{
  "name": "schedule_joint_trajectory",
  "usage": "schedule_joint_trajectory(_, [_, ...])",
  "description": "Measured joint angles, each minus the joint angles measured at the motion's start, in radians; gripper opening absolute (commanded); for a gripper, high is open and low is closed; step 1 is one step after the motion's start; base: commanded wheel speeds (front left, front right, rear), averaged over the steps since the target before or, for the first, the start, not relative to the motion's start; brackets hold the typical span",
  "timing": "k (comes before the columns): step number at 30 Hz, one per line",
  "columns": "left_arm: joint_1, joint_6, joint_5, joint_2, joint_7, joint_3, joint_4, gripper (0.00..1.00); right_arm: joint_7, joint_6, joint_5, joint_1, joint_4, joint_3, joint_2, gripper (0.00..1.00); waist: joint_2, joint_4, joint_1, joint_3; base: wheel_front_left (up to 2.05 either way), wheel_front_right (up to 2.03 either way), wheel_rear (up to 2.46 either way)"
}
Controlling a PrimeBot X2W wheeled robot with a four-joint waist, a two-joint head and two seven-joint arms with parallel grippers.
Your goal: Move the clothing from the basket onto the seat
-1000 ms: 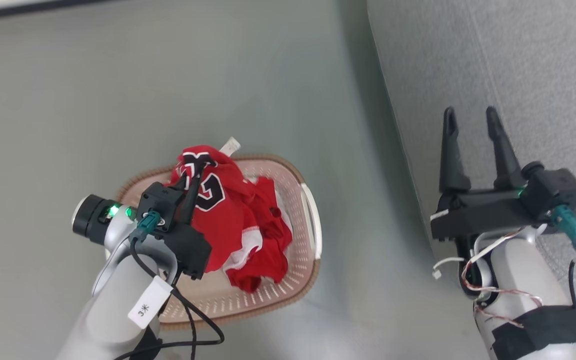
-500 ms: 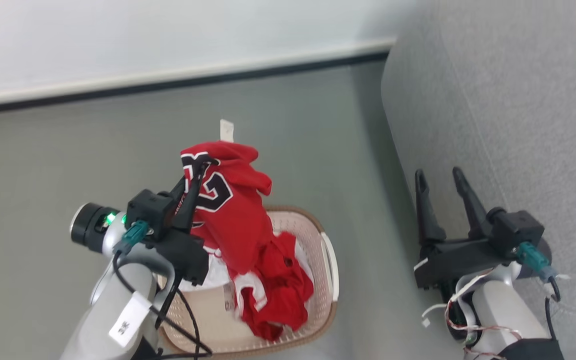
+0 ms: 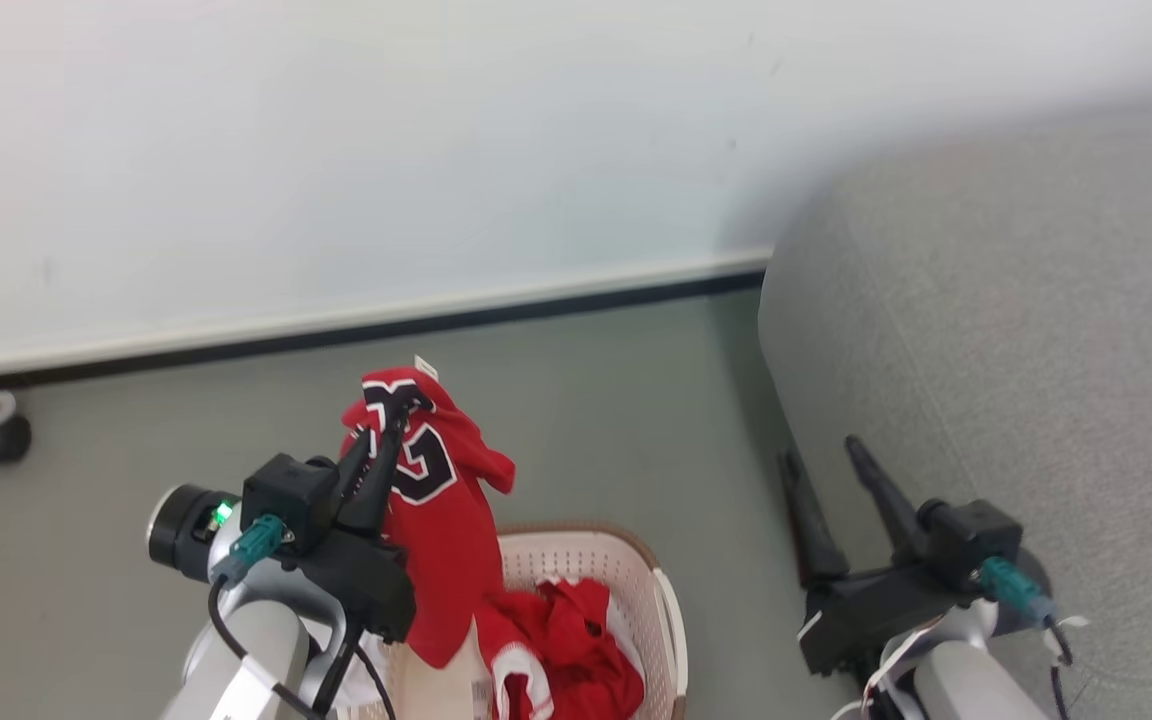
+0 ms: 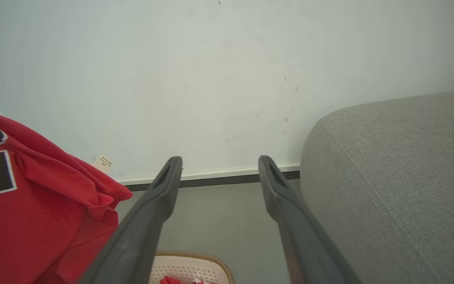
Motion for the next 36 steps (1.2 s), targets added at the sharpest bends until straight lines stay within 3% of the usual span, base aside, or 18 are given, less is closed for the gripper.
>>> schedule_joint_trajectory(16, [0.037, 0.0, -0.039, 0.007, 0.002, -0.062, -0.145, 0.0, 0.0, 0.075, 0.001, -0.013, 0.036, 0.245, -0.001, 1.0, 0.0001, 0.011, 0.0003, -0.112, 0.0, 0.0, 0.0])
schedule_joint_trajectory(36, [0.04, 0.0, -0.076, 0.004, 0.073, -0.141, -0.267, 0.0, 0.009, 0.086, 0.148, -0.227, 0.147, 0.67, -0.006, 1.0, 0.0001, 0.052, 0.0003, -0.128, 0.0, 0.0, 0.0])
